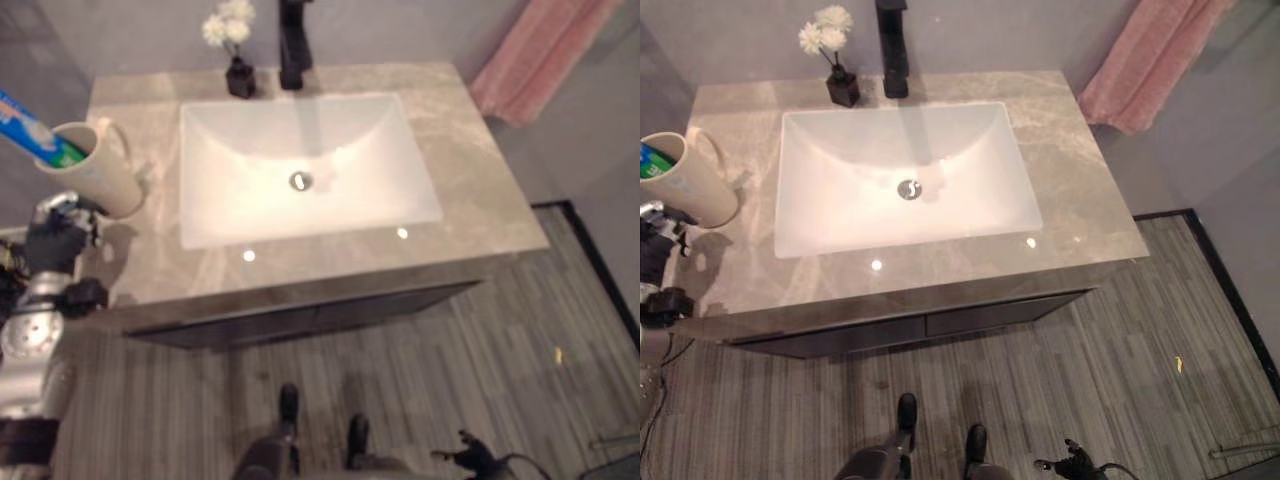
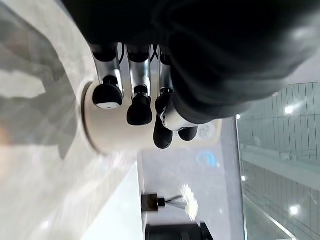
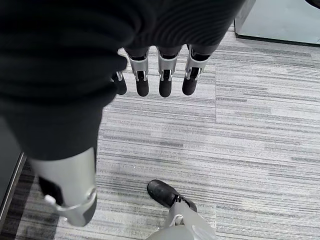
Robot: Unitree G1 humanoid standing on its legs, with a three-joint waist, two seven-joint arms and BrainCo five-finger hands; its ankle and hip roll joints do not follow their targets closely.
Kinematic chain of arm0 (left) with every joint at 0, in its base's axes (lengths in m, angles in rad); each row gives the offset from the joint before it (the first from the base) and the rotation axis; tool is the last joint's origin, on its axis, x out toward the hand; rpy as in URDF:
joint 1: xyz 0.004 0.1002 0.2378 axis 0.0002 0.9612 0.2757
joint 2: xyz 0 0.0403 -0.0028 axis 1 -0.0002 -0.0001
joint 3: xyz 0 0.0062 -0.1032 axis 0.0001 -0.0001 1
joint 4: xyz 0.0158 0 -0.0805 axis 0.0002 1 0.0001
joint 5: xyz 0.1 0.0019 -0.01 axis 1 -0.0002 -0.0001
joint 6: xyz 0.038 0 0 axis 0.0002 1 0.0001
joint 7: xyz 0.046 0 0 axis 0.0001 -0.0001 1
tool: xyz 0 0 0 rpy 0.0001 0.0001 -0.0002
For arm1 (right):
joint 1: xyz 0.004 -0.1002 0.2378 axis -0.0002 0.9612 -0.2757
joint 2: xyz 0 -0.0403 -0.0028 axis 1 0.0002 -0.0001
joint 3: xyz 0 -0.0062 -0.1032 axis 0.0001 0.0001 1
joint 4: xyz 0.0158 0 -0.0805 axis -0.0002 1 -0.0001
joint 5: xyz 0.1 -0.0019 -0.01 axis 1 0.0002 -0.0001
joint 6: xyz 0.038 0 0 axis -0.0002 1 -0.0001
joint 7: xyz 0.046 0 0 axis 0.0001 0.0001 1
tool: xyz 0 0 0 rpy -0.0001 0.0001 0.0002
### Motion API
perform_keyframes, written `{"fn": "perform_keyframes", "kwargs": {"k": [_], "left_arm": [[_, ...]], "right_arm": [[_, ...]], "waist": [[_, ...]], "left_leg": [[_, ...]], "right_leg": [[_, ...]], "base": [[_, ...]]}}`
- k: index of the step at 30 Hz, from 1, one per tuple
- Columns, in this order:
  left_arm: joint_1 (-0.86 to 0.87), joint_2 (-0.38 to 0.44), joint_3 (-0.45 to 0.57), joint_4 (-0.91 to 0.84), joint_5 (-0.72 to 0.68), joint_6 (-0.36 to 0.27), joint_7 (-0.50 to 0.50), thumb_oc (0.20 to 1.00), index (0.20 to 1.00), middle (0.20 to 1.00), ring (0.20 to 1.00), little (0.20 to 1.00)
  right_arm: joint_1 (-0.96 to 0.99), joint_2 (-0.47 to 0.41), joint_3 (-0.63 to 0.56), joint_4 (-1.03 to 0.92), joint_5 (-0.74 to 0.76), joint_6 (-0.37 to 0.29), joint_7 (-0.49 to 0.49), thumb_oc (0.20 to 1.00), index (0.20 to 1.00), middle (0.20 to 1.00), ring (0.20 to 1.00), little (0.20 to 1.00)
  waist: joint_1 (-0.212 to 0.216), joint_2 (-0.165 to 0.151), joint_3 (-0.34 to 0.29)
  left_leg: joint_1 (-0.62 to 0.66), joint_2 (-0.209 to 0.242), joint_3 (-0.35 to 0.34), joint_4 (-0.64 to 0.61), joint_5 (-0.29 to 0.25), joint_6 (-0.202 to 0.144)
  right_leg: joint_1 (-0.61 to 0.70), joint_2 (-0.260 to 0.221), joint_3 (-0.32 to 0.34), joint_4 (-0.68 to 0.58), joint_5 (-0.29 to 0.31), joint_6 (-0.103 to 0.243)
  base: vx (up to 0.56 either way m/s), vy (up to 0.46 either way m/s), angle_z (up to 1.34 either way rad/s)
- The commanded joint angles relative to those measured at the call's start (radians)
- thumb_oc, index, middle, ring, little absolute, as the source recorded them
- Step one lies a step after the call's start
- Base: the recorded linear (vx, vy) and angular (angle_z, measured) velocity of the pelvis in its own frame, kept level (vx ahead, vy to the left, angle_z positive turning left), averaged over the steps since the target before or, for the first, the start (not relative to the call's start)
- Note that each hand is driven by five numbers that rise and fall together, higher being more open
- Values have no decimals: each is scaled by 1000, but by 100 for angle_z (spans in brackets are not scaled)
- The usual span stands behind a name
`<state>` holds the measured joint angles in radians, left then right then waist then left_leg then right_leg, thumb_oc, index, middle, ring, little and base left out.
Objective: Put brush and paste in cup on sink, flatten towel.
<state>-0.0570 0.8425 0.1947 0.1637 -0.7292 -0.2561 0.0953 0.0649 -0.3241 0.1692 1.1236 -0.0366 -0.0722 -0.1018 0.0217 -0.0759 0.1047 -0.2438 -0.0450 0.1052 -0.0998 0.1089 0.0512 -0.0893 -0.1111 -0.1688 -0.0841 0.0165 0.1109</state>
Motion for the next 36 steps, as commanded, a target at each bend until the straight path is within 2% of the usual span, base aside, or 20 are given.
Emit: {"fn": "perform_keyframes", "kwargs": {"k": [1, 15, 22, 27, 36], "left_arm": [[-112, 84, 19, 38, -11, -45, 30, 200, 200, 200, 200, 200], [-209, 135, -56, 114, -16, -35, 35, 200, 200, 200, 200, 200], [-171, 97, -69, 55, -4, -25, 19, 200, 200, 200, 200, 200], [-124, 71, -66, -14, -5, -14, -1, 200, 200, 200, 200, 200], [-171, 83, -79, 17, -7, -24, 14, 200, 200, 200, 200, 200]], "right_arm": [[27, -38, 9, -8, 35, -7, -6, 1000, 1000, 1000, 1000, 1000], [12, -52, 16, -37, 51, -8, -14, 1000, 1000, 1000, 1000, 1000], [3, -44, 25, -42, 51, -7, -16, 1000, 1000, 1000, 1000, 1000], [7, -48, 23, -43, 44, -4, -14, 1000, 1000, 1000, 1000, 1000], [2, -61, 26, -61, 41, -7, -15, 1000, 1000, 1000, 1000, 1000]], "waist": [[-10, 1, 24], [-17, -6, 41], [-16, -8, 46], [-15, -3, 39], [-19, 3, 41]], "left_leg": [[-12, 29, -24, 13, -94, -25], [-46, 37, -7, 13, -90, -29], [-44, 40, 0, 13, -94, -29], [-29, 41, 2, 13, -98, -30], [-36, 43, 2, 13, -94, -33]], "right_leg": [[34, -101, -48, -3, 237, 100], [-7, -99, -37, -3, 263, 108], [-10, -96, -28, -3, 271, 108], [1, -94, -32, -3, 256, 103], [-6, -93, -36, -3, 243, 103]], "base": [[0, 0, 0], [2, 8, -3], [7, -2, -1], [0, 0, 0], [2, -4, 0]]}}
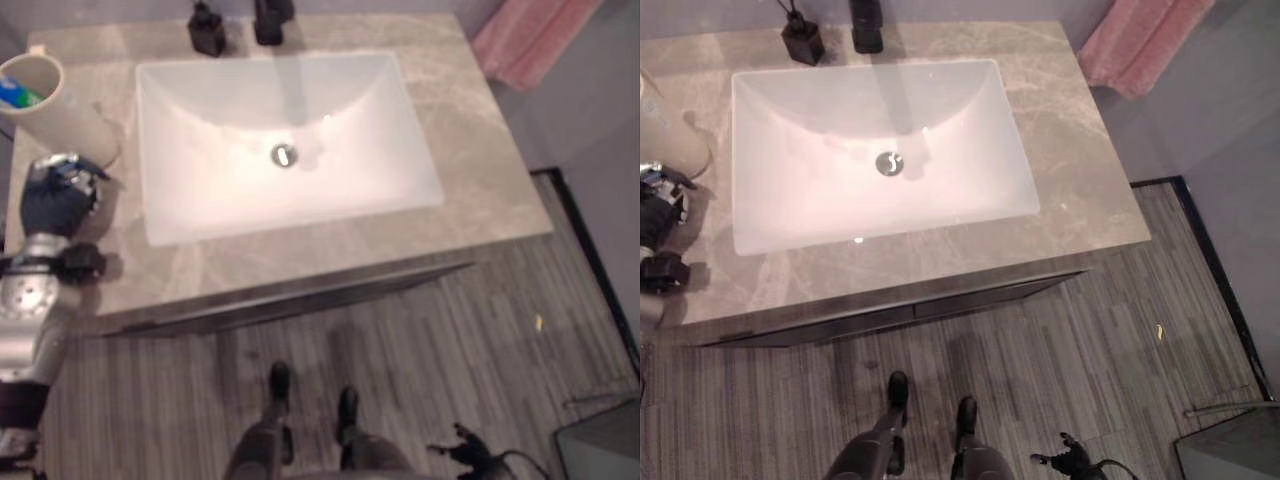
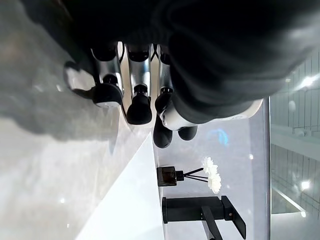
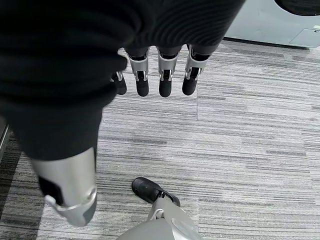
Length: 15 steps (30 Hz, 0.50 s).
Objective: Put brush and paste in cup on sink, flatten towel.
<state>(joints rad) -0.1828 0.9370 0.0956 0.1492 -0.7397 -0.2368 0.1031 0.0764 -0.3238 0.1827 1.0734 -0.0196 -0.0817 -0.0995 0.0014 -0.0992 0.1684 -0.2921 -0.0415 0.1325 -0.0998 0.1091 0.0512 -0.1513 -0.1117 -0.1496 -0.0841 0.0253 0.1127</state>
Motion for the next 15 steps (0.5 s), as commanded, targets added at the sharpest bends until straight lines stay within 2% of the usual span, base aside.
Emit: {"fn": "perform_keyframes", "kwargs": {"k": [1, 15], "left_arm": [[-53, -12, 21, 39, 2, -45, 11, 200, 200, 200, 200, 200], [-154, 32, 11, 115, 3, -60, 49, 200, 200, 200, 200, 200]], "right_arm": [[-10, -62, 13, -9, 26, 2, -17, 1000, 1000, 1000, 1000, 1000], [-8, -58, 15, -4, 38, -2, -14, 1000, 1000, 1000, 1000, 1000]], "waist": [[0, 27, -22], [-9, 24, -17]], "left_leg": [[11, 40, -24, 12, -95, -33], [-5, 39, -20, 12, -96, -34]], "right_leg": [[54, -93, -54, -3, 235, 102], [35, -93, -48, -3, 249, 107]], "base": [[3, 1, -4], [5, 2, -2]]}}
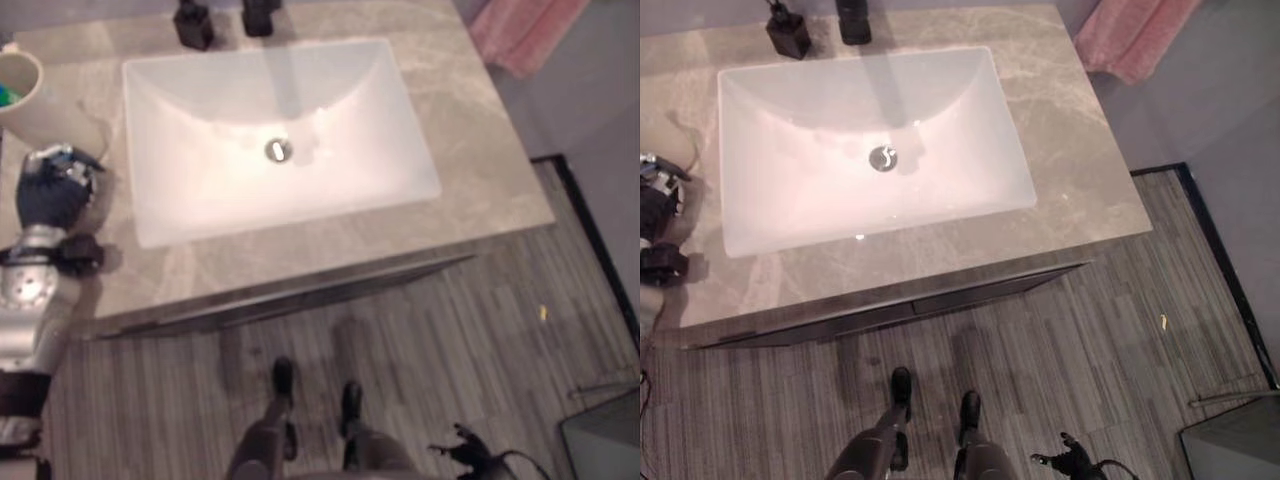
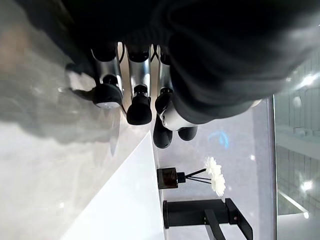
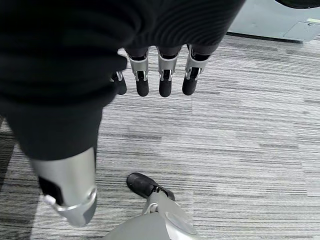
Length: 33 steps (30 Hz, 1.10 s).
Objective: Put brush and paste in cup on sink, flatten towel.
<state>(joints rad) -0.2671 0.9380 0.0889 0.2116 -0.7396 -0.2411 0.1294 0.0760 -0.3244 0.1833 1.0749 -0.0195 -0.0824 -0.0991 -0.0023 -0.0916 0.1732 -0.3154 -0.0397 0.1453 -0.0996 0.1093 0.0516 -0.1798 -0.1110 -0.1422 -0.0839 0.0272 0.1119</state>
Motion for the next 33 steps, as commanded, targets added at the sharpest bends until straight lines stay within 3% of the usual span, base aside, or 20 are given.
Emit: {"fn": "perform_keyframes", "kwargs": {"k": [1, 21, 28, 33], "left_arm": [[-77, 38, 16, 60, 1, -56, 26, 200, 200, 200, 200, 200], [-227, 127, -52, 160, -32, -70, 49, 200, 200, 200, 200, 200], [-126, 109, -43, 77, -29, -52, 3, 200, 200, 200, 200, 200], [15, 139, 18, -33, -38, -40, -61, 200, 200, 200, 200, 200]], "right_arm": [[-9, -58, 14, -8, 40, -2, -15, 1000, 1000, 1000, 1000, 1000], [-29, -62, 30, -11, 67, -11, -23, 1000, 1000, 1000, 1000, 1000], [-24, -59, 32, -9, 66, -9, -19, 1000, 1000, 1000, 1000, 1000], [-20, -71, 15, 2, 54, -4, -16, 1000, 1000, 1000, 1000, 1000]], "waist": [[-6, 15, -21], [-12, 0, -5], [-2, 4, -3], [16, 20, -10]], "left_leg": [[15, 38, -33, 12, -96, -34], [-46, 55, -34, 12, -84, -43], [-25, 55, -41, 12, -86, -43], [-6, 49, -49, 12, -86, -44]], "right_leg": [[61, -94, -54, -3, 250, 109], [-5, -82, -31, -3, 270, 116], [18, -77, -32, -3, 246, 105], [47, -76, -57, -3, 210, 97]], "base": [[0, 0, 0], [6, 1, -2], [0, 0, 0], [-13, -14, 4]]}}
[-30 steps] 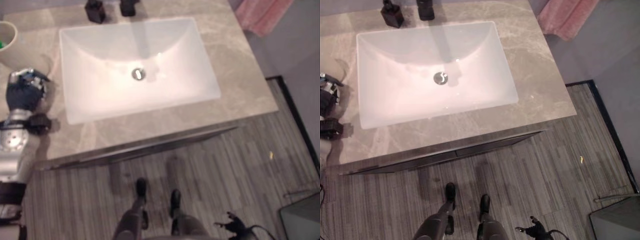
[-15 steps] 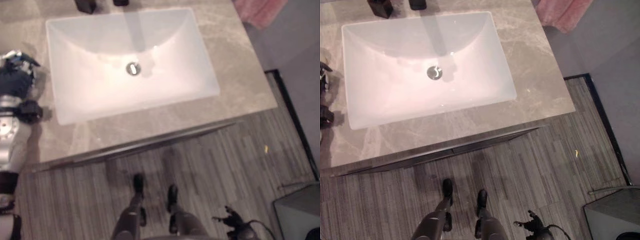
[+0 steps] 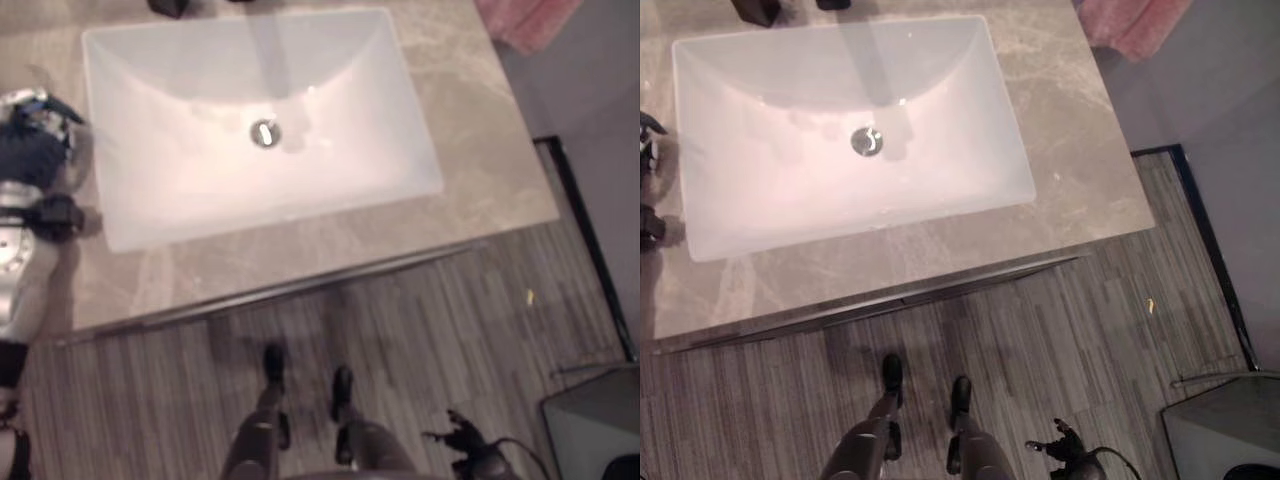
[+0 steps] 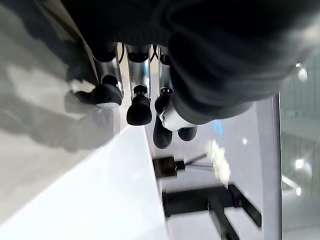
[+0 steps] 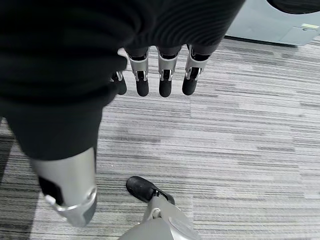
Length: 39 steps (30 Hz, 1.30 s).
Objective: Put brush and paste in cup on sink, flatten towel.
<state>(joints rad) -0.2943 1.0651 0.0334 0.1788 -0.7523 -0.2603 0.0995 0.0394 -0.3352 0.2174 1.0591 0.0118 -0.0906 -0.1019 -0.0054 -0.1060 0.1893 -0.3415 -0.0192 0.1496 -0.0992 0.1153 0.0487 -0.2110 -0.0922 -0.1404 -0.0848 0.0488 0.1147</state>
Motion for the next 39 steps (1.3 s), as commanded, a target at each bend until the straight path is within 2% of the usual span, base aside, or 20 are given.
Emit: {"fn": "perform_keyframes", "kwargs": {"k": [1, 7, 11, 19, 28, 39], "left_arm": [[56, 19, 85, -10, -28, -22, -37, 200, 200, 200, 200, 200], [146, 59, 161, -24, -34, -30, -59, 200, 200, 200, 200, 200], [156, 65, 190, -6, -33, -38, -50, 200, 200, 200, 200, 200], [114, 91, 189, 34, -10, -44, -30, 200, 200, 200, 200, 200], [48, 132, 173, 114, -22, -50, -19, 200, 200, 200, 200, 200], [27, 114, 192, 155, -37, -65, 12, 200, 200, 200, 200, 200]], "right_arm": [[16, -60, -20, 21, 21, 4, -12, 1000, 1000, 1000, 1000, 1000], [15, -71, -33, 41, 12, 0, -9, 1000, 1000, 1000, 1000, 1000], [16, -70, -41, 50, 17, -2, -9, 1000, 1000, 1000, 1000, 1000], [24, -72, -51, 86, 20, 3, -7, 1000, 1000, 1000, 1000, 1000], [52, -83, -111, 166, 69, 11, 5, 1000, 1000, 1000, 1000, 1000], [56, -67, -135, 135, 114, -1, 0, 1000, 1000, 1000, 1000, 1000]], "waist": [[21, 36, -28], [40, 49, -37], [47, 56, -40], [44, 66, -36], [30, 63, -25], [18, 64, -7]], "left_leg": [[21, 28, -54, 12, -92, -41], [22, 17, -65, 12, -92, -39], [21, 7, -70, 12, -95, -36], [7, -6, -72, 12, -99, -29], [-17, -11, -62, 12, -104, -20], [-49, -10, -48, 12, -107, -18]], "right_leg": [[81, -96, -61, -2, 187, 94], [92, -103, -84, -2, 173, 96], [95, -112, -93, -2, 184, 102], [79, -126, -91, -2, 216, 113], [45, -133, -55, -2, 271, 124], [5, -133, -34, -2, 303, 132]], "base": [[0, 0, 0], [-24, 13, 8], [-9, 43, 8], [-2, 59, 9], [9, 56, -2], [22, 34, -8]]}}
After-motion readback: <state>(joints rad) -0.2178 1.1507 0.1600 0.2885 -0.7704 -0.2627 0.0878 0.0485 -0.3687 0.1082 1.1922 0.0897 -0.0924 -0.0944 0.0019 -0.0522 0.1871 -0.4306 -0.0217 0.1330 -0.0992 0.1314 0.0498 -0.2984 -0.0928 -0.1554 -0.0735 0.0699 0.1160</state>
